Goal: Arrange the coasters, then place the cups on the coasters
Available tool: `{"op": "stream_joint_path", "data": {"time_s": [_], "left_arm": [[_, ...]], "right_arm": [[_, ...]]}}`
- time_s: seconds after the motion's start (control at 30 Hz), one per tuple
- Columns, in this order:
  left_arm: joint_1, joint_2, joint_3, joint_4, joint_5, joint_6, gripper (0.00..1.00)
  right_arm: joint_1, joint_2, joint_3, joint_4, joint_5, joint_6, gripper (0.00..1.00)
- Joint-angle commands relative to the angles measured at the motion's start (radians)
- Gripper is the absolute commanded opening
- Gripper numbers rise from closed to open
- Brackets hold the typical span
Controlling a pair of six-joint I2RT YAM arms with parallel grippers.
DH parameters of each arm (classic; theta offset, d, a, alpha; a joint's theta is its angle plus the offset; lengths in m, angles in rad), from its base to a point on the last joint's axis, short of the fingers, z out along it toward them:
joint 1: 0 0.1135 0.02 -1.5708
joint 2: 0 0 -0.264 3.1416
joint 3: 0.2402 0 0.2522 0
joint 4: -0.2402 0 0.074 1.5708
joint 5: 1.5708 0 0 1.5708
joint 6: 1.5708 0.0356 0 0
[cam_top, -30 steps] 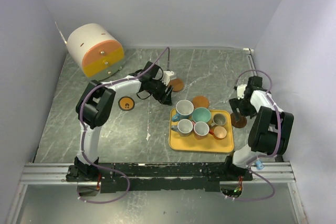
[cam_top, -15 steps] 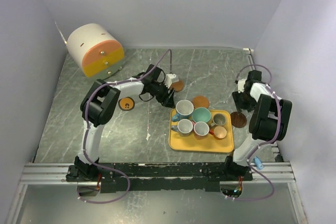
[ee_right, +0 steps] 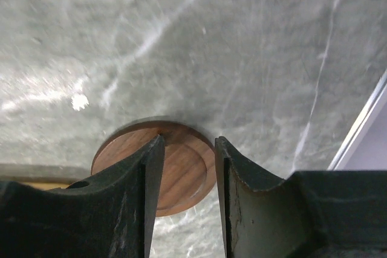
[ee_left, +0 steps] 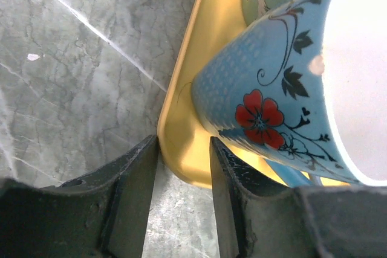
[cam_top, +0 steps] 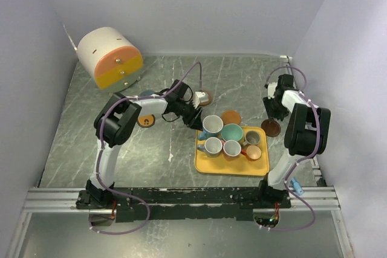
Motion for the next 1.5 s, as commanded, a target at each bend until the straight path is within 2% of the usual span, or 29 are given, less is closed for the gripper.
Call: {"op": "stream_joint_path", "data": {"time_s": [0.0, 0.27, 0.67, 0.93, 1.07, 1.27, 1.47], "left_arm": [[-0.034, -0.002, -0.073, -0.030, 0.050, 0.047, 0.49], [-0.078, -0.029, -0.131, -0.056, 0.073, 0.100, 0.44], [-0.127, -0.059, -0.177, -0.079, 0.091, 0.157, 0.43], [-0.118, -0.094, -0.145, -0.154, 0.023, 0.249, 0.49], [-0.062, -0.130, -0.135, -0.176, -0.002, 0.279, 0.53], [0.070, -0.216, -0.127, -0.243, 0.050, 0.331, 0.55], [0.180, -0.335, -0.137, -0.301, 0.039, 0.363, 0.57]], "right_arm": [[0.047, 0.050, 0.038, 0.076, -0.023, 0.053, 0.39], [0.131, 0.107, 0.101, 0.112, 0.021, 0.074, 0.39], [0.220, 0.205, 0.203, 0.114, -0.049, 0.097, 0.37], [0.319, 0.286, 0.277, 0.108, -0.093, 0.107, 0.37], [0.367, 0.317, 0.311, 0.102, -0.092, 0.104, 0.36], [0.401, 0.339, 0.350, 0.081, -0.168, 0.116, 0.36], [0.465, 0.346, 0.356, 0.056, -0.230, 0.096, 0.35]]}}
